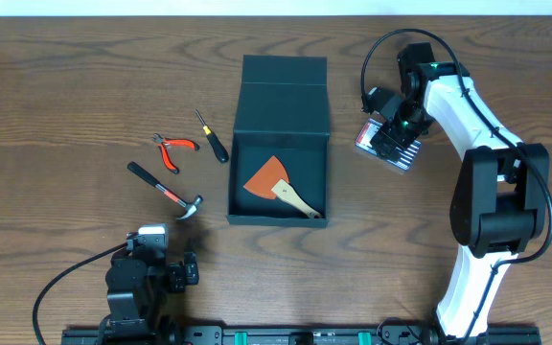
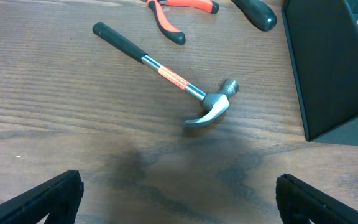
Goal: Pack container
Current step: 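Move the right gripper to the precision screwdriver case and grasp it, then lift the screwdriver case with the right gripper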
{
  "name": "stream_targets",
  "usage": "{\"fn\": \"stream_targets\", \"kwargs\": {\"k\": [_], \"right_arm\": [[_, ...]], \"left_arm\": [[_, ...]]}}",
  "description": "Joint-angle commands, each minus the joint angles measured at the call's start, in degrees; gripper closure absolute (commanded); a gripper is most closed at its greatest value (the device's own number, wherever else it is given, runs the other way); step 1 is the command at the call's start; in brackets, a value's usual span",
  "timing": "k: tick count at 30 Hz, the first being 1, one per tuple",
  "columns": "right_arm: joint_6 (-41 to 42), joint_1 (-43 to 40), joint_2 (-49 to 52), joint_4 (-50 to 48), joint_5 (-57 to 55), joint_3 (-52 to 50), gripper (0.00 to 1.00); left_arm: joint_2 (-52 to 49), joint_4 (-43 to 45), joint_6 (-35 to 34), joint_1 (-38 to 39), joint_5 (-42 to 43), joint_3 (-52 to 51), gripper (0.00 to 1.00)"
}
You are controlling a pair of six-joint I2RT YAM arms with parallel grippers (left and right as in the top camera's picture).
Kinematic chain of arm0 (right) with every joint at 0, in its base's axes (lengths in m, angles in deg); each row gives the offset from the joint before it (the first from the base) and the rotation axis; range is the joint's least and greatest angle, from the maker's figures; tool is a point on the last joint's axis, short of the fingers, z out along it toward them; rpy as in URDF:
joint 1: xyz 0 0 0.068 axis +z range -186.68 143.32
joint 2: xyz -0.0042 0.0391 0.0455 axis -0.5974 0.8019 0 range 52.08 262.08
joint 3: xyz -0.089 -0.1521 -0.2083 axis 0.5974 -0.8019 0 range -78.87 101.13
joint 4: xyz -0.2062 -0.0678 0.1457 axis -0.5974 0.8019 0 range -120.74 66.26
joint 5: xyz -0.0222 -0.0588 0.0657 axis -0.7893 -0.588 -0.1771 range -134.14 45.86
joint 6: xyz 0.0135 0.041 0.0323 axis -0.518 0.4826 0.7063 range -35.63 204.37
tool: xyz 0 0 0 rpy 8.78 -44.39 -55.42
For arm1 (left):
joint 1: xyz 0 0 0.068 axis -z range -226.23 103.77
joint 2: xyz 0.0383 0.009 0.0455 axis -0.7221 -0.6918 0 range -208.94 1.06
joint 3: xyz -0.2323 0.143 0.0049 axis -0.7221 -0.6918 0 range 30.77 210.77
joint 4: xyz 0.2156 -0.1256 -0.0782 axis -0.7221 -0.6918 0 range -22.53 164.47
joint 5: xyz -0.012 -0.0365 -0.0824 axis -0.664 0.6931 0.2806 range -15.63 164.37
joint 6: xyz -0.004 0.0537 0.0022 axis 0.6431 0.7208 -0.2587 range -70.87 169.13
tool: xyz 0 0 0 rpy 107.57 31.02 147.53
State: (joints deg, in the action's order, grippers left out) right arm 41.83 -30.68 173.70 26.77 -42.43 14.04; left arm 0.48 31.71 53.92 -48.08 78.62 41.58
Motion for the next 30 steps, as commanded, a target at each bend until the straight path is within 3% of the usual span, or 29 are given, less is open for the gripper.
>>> {"fn": "stream_targets", "kwargs": {"k": [1,17,30], "right_arm": [[-1.51,0.31,2.32,0.11,0.72,1.16,0.01],[-0.17,0.33,6.21,0.39,0.72,1.16,0.01],[13.94,3.1,6.21,4.24,0.7,1.16,0.18]], "left_arm": [[0.35,-0.22,0.55,-0.28,-0.46,-0.33,0.02],[0.35,-0.24,0.55,-0.28,-0.46,-0.33,0.01],[0.35,-0.24,0.55,-0.28,-0.46,-0.33,0.01]]}}
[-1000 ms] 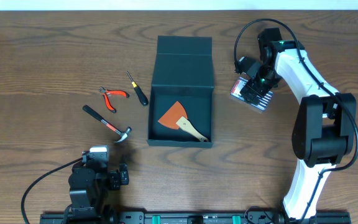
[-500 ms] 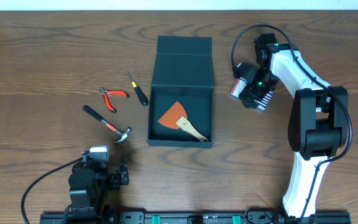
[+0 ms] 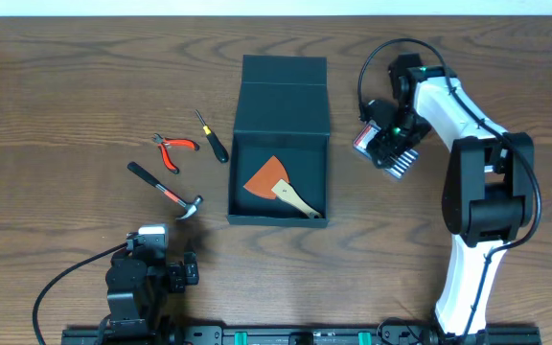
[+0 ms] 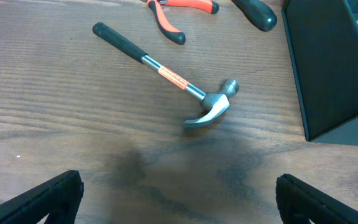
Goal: Pack container
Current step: 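Lift the screwdriver case with the right gripper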
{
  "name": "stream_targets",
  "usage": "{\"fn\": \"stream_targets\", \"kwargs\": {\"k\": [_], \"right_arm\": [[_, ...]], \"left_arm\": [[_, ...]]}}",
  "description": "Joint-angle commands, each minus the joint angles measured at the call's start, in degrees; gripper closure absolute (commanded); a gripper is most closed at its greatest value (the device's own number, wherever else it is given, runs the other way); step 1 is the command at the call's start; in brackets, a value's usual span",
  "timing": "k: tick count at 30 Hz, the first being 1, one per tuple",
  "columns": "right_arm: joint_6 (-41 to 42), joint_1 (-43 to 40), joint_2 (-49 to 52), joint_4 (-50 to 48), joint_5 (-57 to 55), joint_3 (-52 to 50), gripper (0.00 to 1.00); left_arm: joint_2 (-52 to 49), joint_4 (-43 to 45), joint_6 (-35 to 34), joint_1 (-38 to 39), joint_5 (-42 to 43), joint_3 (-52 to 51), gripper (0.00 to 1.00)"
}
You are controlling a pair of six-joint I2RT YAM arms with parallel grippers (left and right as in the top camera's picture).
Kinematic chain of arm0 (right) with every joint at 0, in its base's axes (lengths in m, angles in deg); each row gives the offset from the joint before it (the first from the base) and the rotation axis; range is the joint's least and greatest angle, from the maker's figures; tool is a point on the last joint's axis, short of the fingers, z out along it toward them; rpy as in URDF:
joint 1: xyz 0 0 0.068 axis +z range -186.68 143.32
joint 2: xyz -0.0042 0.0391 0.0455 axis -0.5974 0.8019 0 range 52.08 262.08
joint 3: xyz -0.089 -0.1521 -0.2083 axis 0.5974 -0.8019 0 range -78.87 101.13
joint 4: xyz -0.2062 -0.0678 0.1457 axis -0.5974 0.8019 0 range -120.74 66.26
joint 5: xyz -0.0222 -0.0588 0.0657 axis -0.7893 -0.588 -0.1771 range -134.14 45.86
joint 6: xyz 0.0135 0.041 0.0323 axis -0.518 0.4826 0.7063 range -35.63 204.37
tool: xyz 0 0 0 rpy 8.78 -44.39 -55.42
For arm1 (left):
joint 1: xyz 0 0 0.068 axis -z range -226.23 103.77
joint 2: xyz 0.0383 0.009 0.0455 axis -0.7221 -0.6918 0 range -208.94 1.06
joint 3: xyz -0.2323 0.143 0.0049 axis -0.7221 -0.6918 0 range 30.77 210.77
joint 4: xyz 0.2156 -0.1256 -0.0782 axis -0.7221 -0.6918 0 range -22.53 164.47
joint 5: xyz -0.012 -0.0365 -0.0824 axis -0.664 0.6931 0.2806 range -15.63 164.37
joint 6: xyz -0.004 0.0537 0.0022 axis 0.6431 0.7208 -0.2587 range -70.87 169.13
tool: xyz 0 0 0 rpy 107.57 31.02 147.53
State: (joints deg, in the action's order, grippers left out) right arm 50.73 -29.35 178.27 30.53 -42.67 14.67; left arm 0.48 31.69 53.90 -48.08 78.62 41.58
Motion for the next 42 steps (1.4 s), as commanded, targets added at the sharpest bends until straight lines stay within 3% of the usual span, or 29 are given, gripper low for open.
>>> {"fn": "stream_targets", "kwargs": {"k": [1,10,16,26,42], "right_arm": [[6.08,2.21,1.64,0.7,0.94,0.52,0.19],[16.61,6.8,1.64,1.97,0.9,0.52,0.21],[14.62,8.31,1.66,1.42,0.42,0.5,0.23],[13.22,7.76,1.66,1.29,-0.02,0.42,0.37],[13.29,7.69,1.64,3.26,-1.51,0.44,0.42]], "left_arm": [[0.35,-0.2,0.59,-0.28,-0.46,-0.33,0.01],[0.35,-0.22,0.57,-0.28,-0.46,-0.33,0.01],[0.35,-0.22,0.57,-0.28,-0.46,-0.33,0.02],[0.35,-0.22,0.57,-0.28,-0.46,-0.33,0.02],[0.35,-0.2,0.57,-0.28,-0.46,-0.33,0.01]]}}
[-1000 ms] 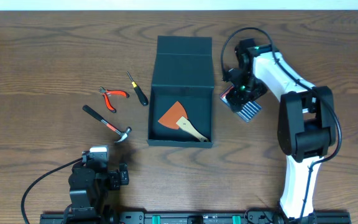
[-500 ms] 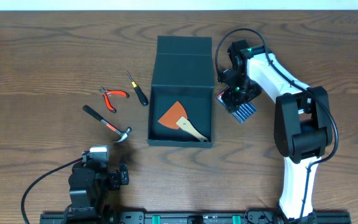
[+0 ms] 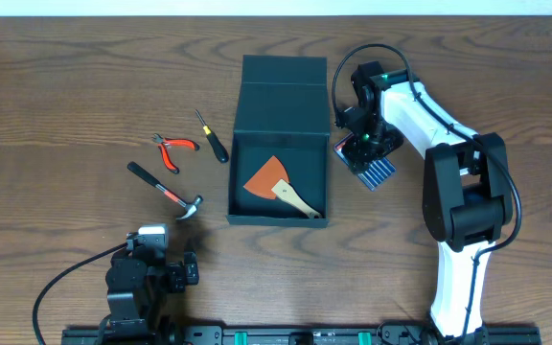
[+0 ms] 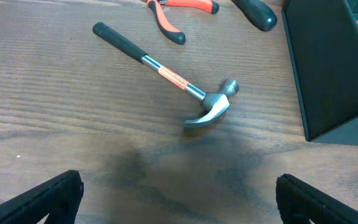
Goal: Pack container
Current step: 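Lift the screwdriver case with the right gripper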
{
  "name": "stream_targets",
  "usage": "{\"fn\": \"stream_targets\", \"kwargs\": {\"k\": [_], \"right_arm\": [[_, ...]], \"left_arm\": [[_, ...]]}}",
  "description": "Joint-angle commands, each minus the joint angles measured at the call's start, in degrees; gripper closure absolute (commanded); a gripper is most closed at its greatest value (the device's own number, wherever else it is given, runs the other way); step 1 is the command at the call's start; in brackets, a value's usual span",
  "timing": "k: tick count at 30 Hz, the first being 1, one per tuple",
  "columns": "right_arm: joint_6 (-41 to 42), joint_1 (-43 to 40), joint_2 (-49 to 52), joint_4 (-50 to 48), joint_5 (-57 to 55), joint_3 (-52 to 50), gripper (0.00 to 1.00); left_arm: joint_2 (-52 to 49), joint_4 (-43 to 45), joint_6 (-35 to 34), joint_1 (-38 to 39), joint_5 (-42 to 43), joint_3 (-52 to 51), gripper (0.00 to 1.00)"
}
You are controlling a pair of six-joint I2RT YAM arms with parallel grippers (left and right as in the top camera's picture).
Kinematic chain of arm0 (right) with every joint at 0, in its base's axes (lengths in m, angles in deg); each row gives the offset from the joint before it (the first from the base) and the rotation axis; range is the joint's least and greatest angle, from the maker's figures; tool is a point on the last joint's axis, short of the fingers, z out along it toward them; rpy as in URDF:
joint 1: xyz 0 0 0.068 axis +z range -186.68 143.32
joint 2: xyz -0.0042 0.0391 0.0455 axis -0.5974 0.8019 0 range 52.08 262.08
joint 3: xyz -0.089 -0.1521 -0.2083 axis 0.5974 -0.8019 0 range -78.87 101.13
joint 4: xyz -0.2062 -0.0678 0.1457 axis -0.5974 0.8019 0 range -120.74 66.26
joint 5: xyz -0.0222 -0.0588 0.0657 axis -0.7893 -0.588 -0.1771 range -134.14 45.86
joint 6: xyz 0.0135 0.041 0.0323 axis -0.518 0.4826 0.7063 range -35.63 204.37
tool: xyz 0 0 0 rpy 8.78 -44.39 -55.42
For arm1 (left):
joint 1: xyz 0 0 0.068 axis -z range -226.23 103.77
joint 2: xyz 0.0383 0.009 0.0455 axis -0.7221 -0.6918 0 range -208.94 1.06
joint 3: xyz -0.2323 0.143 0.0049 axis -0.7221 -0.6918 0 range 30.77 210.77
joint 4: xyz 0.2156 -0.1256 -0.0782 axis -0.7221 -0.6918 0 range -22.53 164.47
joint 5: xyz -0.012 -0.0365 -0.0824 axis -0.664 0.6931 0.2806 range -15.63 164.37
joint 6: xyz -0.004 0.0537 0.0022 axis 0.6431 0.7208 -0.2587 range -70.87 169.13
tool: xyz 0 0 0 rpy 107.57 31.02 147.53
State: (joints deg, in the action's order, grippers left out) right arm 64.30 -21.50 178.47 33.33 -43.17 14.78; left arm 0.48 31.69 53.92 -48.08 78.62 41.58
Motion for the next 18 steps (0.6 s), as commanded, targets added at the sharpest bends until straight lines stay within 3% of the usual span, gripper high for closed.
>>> {"fn": "stream_targets", "kwargs": {"k": [1,18], "right_arm": [[-0.28,-0.15,1.44,0.63,-1.01,0.33,0.42],[1.42,-0.15,-0.26,3.26,-0.96,2.86,0.45]], "left_arm": [[0.35,-0.22,0.55,-0.28,-0.46,-0.33,0.01],[0.35,-0.22,0.55,-0.28,-0.46,-0.33,0.02]]}}
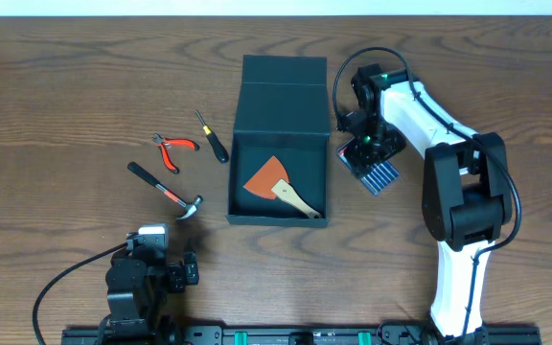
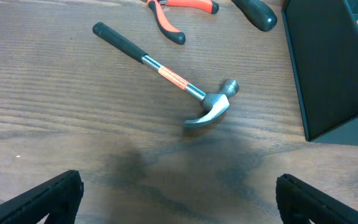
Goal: Pack container
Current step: 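Lift the screwdriver case with the right gripper, then carry the case into the box and release it on the scraper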
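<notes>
A dark open box (image 1: 241,182) sits mid-table with its lid (image 1: 285,91) folded back; an orange scraper (image 1: 271,182) with a wooden handle lies inside. Just right of the box, my right gripper (image 1: 365,146) is shut on a small blue ribbed bit-set case (image 1: 380,174) and holds it by the box's right wall. Left of the box lie a hammer (image 2: 166,73), red pliers (image 2: 179,12) and a black screwdriver (image 1: 211,137). My left gripper (image 2: 179,199) is open near the table's front edge, short of the hammer, with nothing between its fingers.
The white right arm (image 1: 458,105) arches over the table's right side, its base at the front right. The box's tall wall (image 2: 328,68) stands at the right of the left wrist view. Bare wood lies between the hammer and the left fingers.
My right gripper and the case have shifted only slightly beside the box's right wall. The left arm and the tools on the left have not moved.
My right gripper was on the case well right of the box. A second later it had the case a little nearer. By the last moment it held the case beside the box's right wall, where it still is. The left arm stayed still throughout.
</notes>
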{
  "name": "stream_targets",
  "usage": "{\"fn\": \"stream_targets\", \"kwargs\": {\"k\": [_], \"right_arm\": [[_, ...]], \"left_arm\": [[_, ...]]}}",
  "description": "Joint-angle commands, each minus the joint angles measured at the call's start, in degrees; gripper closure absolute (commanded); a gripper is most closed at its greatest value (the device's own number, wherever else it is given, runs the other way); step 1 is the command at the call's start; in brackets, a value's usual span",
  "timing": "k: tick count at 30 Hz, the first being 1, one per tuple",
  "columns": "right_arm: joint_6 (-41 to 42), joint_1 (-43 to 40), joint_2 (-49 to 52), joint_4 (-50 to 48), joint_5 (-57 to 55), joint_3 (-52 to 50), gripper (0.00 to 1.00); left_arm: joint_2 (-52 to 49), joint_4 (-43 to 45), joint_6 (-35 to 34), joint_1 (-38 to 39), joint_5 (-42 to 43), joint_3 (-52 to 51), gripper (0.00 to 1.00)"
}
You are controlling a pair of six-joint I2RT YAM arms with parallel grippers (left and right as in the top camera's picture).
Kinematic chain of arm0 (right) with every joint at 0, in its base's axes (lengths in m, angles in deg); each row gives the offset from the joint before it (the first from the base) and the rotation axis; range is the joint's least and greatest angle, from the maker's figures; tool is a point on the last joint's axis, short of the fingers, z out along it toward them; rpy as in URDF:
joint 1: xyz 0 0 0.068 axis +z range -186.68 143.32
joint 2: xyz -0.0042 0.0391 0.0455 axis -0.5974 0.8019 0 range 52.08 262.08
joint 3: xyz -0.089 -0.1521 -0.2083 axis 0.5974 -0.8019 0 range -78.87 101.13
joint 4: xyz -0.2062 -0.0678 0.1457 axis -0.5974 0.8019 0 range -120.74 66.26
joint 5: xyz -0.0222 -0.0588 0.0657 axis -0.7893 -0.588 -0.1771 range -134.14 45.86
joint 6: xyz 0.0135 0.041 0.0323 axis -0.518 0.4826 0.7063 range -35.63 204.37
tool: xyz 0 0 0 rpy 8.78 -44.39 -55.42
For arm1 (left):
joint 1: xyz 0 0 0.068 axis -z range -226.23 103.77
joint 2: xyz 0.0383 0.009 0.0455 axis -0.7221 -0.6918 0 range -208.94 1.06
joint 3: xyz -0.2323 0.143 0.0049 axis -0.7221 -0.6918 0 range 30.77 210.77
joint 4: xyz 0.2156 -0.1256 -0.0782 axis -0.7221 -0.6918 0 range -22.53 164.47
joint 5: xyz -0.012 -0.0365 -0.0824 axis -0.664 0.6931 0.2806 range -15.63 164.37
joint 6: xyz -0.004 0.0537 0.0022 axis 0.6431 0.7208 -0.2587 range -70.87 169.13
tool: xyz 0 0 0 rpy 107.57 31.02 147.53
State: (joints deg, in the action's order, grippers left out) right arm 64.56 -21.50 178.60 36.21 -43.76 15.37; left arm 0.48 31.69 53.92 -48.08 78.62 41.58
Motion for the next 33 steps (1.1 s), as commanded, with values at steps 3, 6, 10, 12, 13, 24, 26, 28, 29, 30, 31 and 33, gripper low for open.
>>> {"fn": "stream_targets", "kwargs": {"k": [3,6,10,12,13,24,26,28,29,30,31,33], "right_arm": [[1.18,-0.15,-2.14,0.83,-0.39,2.75,0.45],[1.68,-0.15,-4.57,0.98,-0.39,2.75,0.46],[2.08,-0.15,-8.33,0.98,-0.39,2.75,0.47],[2.25,-0.15,-10.36,0.96,-0.39,2.75,0.48],[2.25,-0.15,-11.5,0.96,-0.39,2.75,0.48],[2.19,3.21,-21.73,0.9,0.33,2.75,0.48],[2.21,5.22,-22.47,0.61,1.33,2.75,0.48],[2.21,7.69,-22.75,0.0,2.56,2.75,0.48],[2.21,9.05,-22.75,-0.48,3.02,2.75,0.49],[2.21,10.27,-22.75,-0.98,3.37,2.75,0.49],[2.23,11.54,-22.69,-1.57,3.61,2.75,0.49],[2.23,14.49,-22.67,-3.41,4.24,2.75,0.5]], "left_arm": [[0.35,-0.2,0.55,-0.28,-0.46,-0.33,0.01],[0.35,-0.2,0.55,-0.28,-0.46,-0.33,0.01],[0.35,-0.2,0.55,-0.28,-0.46,-0.33,0.01],[0.35,-0.22,0.55,-0.28,-0.46,-0.33,0.01],[0.35,-0.22,0.55,-0.28,-0.46,-0.33,0.01],[0.35,-0.2,0.55,-0.28,-0.46,-0.33,0.02],[0.35,-0.2,0.55,-0.28,-0.46,-0.33,0.01],[0.35,-0.22,0.55,-0.28,-0.46,-0.33,0.01],[0.35,-0.2,0.55,-0.28,-0.46,-0.33,0.01],[0.35,-0.2,0.55,-0.28,-0.46,-0.33,0.01],[0.35,-0.22,0.55,-0.28,-0.46,-0.33,0.01],[0.35,-0.22,0.55,-0.28,-0.46,-0.33,0.01]]}}
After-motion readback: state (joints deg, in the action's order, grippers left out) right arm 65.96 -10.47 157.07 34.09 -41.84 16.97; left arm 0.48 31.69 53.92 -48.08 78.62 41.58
